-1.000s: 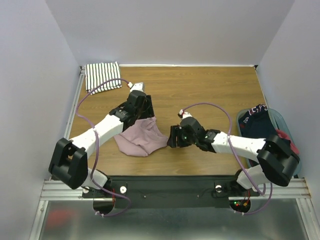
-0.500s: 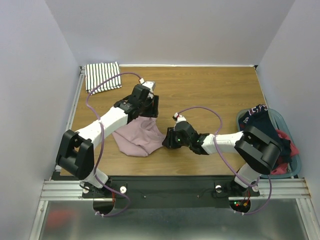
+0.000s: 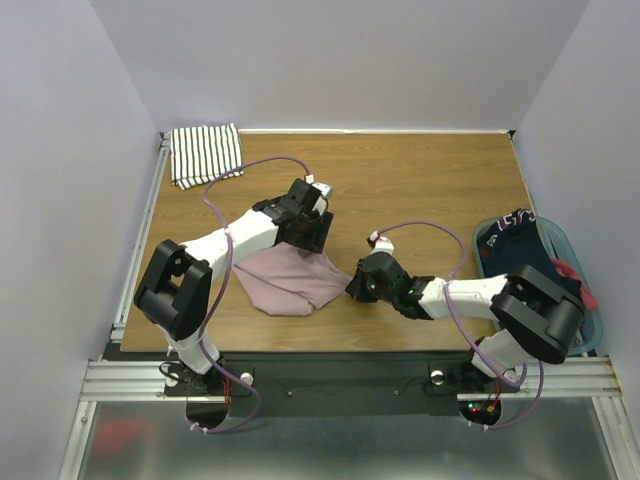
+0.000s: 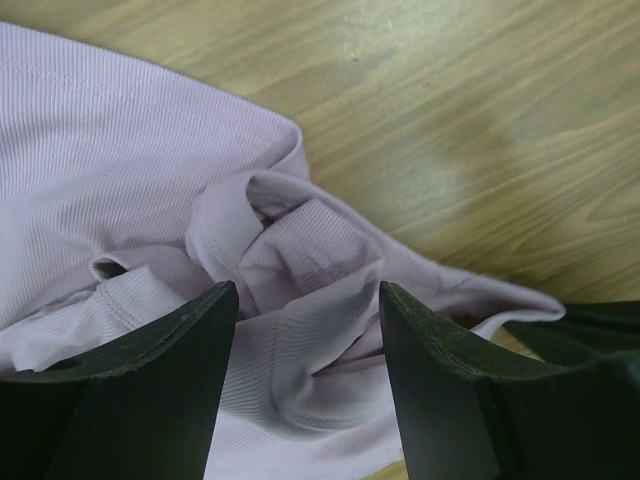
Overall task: Fold and stack the tank tops
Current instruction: Flatten the tank top out
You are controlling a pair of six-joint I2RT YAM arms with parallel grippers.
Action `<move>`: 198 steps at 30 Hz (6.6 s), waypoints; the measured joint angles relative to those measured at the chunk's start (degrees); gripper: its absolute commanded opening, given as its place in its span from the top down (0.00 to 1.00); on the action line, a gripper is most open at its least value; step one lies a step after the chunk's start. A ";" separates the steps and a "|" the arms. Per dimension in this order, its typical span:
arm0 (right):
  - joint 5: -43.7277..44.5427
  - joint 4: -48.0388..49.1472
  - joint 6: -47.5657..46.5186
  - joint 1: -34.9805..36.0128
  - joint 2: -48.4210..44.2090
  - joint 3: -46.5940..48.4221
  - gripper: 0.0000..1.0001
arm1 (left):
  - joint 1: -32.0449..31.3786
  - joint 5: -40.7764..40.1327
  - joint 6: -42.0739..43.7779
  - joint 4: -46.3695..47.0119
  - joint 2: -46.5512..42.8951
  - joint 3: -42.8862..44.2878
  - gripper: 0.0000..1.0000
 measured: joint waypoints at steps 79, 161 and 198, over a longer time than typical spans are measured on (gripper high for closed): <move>-4.17 -33.79 -12.74 -27.32 -20.90 9.38 0.56 | 9.14 -13.46 -29.22 22.84 -25.86 -12.96 0.43; -8.44 -26.16 -7.98 -22.40 -18.40 0.26 0.82 | -3.65 -9.44 -44.24 -6.84 -23.78 -32.85 1.00; -2.25 -20.31 -3.21 -15.74 -10.45 3.74 0.62 | 4.33 -11.30 -34.18 -10.47 -29.31 -14.78 1.00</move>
